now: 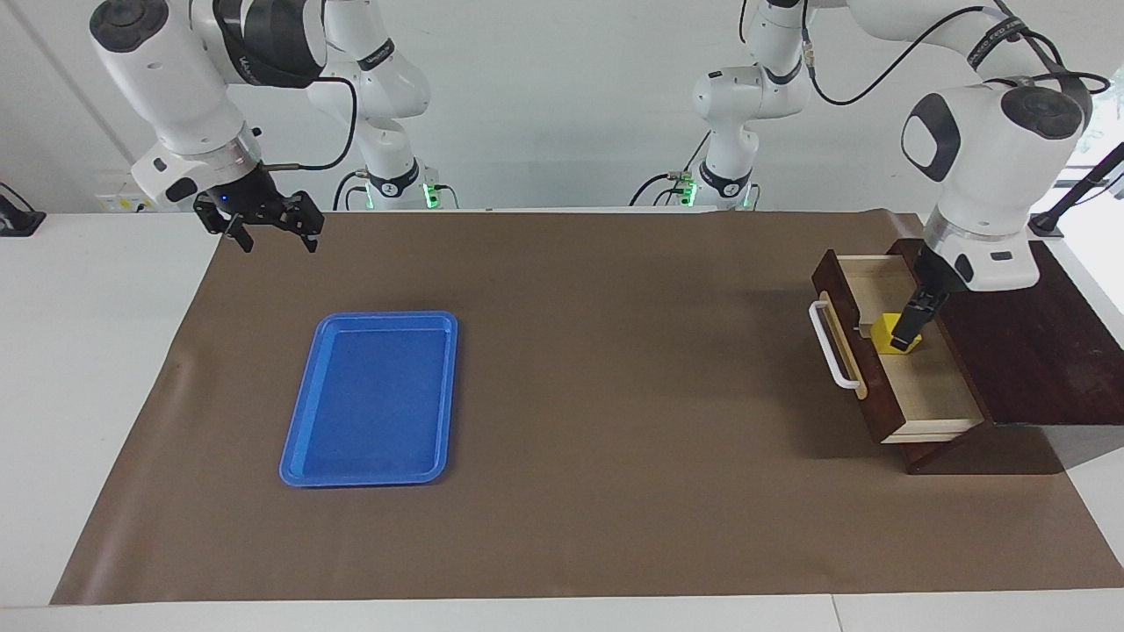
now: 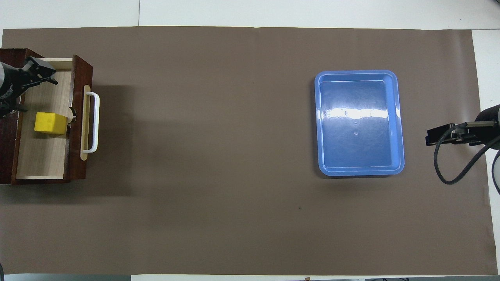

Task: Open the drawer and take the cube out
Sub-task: 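Lower the left gripper into the drawer and grasp the yellow cube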

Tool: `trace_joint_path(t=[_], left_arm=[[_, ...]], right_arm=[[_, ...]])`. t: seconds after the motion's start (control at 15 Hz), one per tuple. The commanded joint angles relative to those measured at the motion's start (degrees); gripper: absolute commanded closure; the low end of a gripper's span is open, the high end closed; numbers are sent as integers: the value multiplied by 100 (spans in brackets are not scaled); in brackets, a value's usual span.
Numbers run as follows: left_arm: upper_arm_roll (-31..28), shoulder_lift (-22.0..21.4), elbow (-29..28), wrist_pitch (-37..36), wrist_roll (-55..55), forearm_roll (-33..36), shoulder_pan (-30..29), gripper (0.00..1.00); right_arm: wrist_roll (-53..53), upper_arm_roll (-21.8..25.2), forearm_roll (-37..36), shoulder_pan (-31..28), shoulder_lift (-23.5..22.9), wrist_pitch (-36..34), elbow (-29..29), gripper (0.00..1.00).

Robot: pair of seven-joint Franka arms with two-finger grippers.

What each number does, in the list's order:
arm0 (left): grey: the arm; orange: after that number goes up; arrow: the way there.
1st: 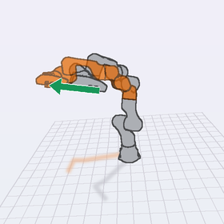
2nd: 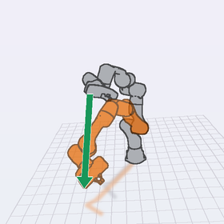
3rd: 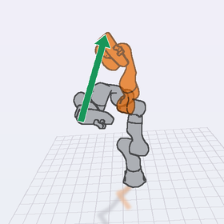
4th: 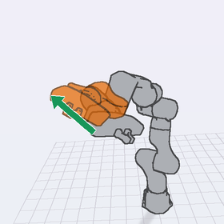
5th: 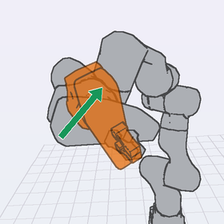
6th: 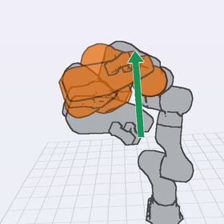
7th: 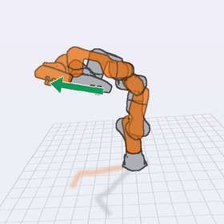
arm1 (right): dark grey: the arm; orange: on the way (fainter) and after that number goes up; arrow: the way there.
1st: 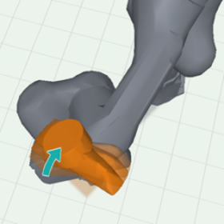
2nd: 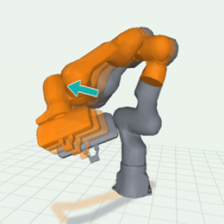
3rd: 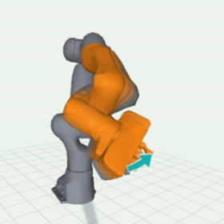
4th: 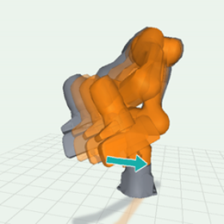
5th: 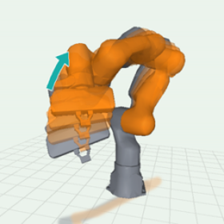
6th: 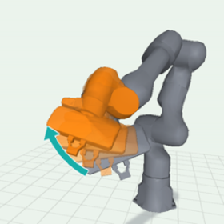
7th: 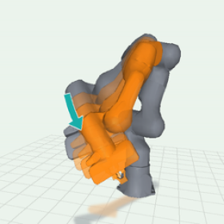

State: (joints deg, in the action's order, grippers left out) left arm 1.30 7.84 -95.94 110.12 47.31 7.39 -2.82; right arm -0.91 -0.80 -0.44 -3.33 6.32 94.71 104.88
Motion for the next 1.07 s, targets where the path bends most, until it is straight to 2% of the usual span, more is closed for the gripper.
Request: trace_joint_path(t=[0.0,0.2,0.47,1.0], left_arm=[[19,-204,-485,53,1110,-89,-131,0],[19,-204,-820,448,2323,-89,-307,0],[19,-178,-1119,826,3186,-89,-369,0],[19,-204,-1550,1135,3539,-80,-527,0]], right_arm=[[-85,-8,-96,-45,106,-23,77,0],[-85,1,-96,-54,106,-23,77,0],[-85,1,-96,-45,106,-23,77,0],[-76,1,-96,-45,106,-23,77,0]])
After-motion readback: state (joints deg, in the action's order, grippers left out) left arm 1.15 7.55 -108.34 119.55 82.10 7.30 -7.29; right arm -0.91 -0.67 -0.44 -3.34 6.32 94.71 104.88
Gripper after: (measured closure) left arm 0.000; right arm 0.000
